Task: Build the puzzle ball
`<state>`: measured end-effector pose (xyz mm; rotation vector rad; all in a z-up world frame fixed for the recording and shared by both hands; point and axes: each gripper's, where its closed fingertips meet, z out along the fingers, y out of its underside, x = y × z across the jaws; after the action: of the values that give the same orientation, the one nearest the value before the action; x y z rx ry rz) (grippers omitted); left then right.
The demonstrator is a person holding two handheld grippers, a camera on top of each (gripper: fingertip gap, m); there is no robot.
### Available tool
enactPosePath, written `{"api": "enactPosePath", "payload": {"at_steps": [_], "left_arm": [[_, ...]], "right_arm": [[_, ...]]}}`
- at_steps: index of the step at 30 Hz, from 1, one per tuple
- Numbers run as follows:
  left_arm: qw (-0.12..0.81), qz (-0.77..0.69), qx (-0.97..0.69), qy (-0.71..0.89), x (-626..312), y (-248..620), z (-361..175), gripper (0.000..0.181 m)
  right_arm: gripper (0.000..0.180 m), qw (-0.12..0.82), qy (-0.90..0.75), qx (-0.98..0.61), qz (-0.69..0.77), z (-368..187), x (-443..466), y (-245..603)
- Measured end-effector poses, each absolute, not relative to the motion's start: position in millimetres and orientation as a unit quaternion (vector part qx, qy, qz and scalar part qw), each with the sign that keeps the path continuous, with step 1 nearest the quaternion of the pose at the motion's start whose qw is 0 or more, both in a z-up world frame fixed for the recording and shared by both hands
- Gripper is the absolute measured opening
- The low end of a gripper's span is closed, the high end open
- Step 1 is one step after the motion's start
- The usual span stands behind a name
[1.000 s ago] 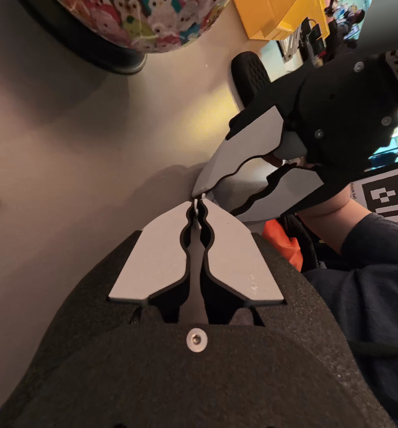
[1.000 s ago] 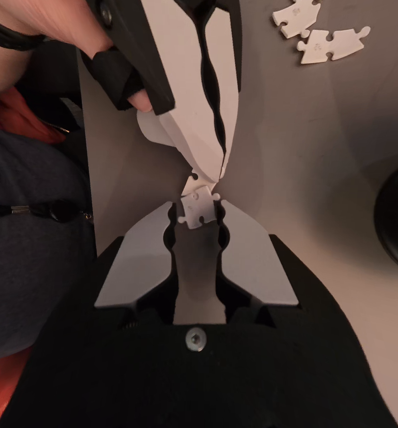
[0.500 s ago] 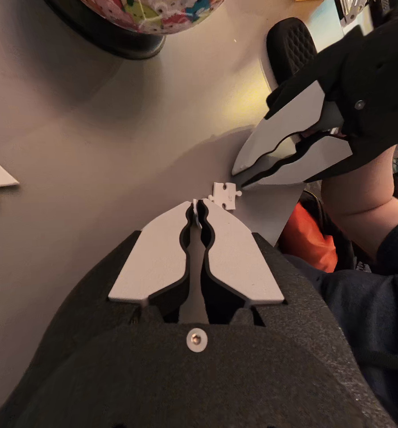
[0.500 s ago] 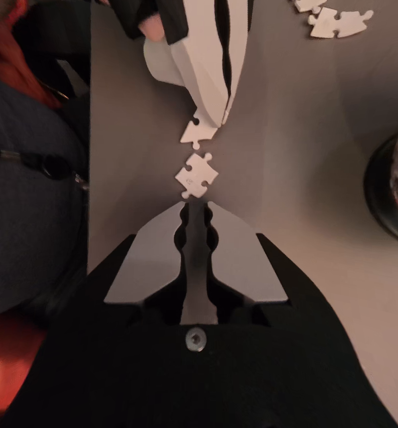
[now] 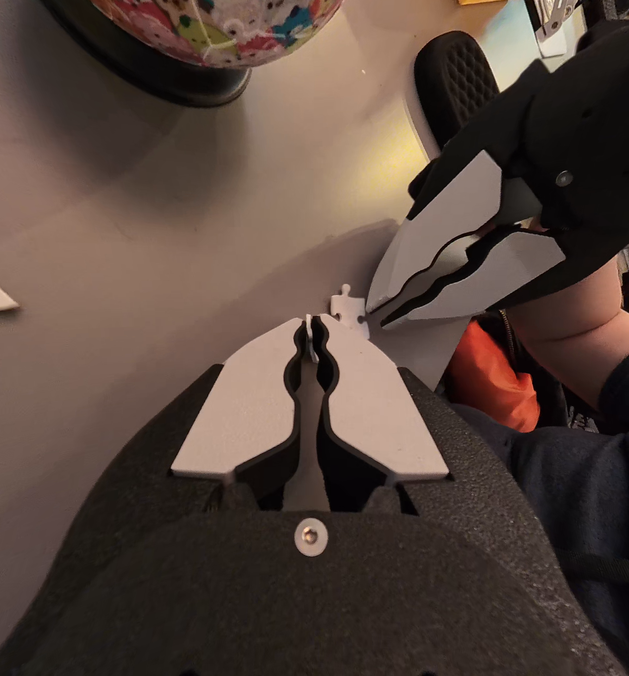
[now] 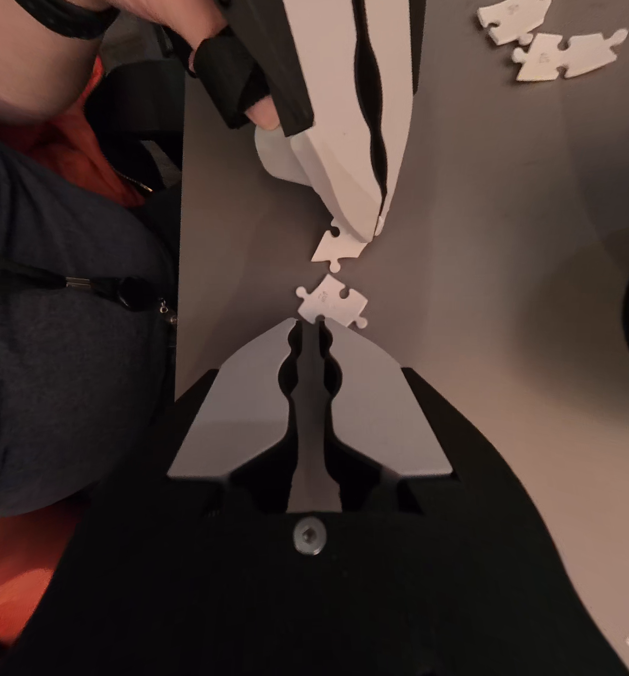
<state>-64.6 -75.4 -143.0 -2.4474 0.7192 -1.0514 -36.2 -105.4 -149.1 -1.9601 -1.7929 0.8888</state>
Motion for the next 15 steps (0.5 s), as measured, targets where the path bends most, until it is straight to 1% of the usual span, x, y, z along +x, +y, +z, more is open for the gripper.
{"api": "enactPosePath", "payload": {"at_steps": [9, 12, 15], "left_arm": [[0.190, -0.363, -0.867, 0.283, -64, -67, -139, 0.002], [0.165, -0.384, -0.859, 0.294, -54, -74, -138, 0.002], [0.155, -0.368, -0.867, 0.299, -53, -76, -142, 0.002]], "right_arm": [[0.009, 0.160, -0.623, -0.695, 0.322, -153, -36, -101], [0.009, 0.154, -0.626, -0.695, 0.319, -153, -37, -102], [0.009, 0.153, -0.622, -0.698, 0.321, -153, -37, -102]]}}
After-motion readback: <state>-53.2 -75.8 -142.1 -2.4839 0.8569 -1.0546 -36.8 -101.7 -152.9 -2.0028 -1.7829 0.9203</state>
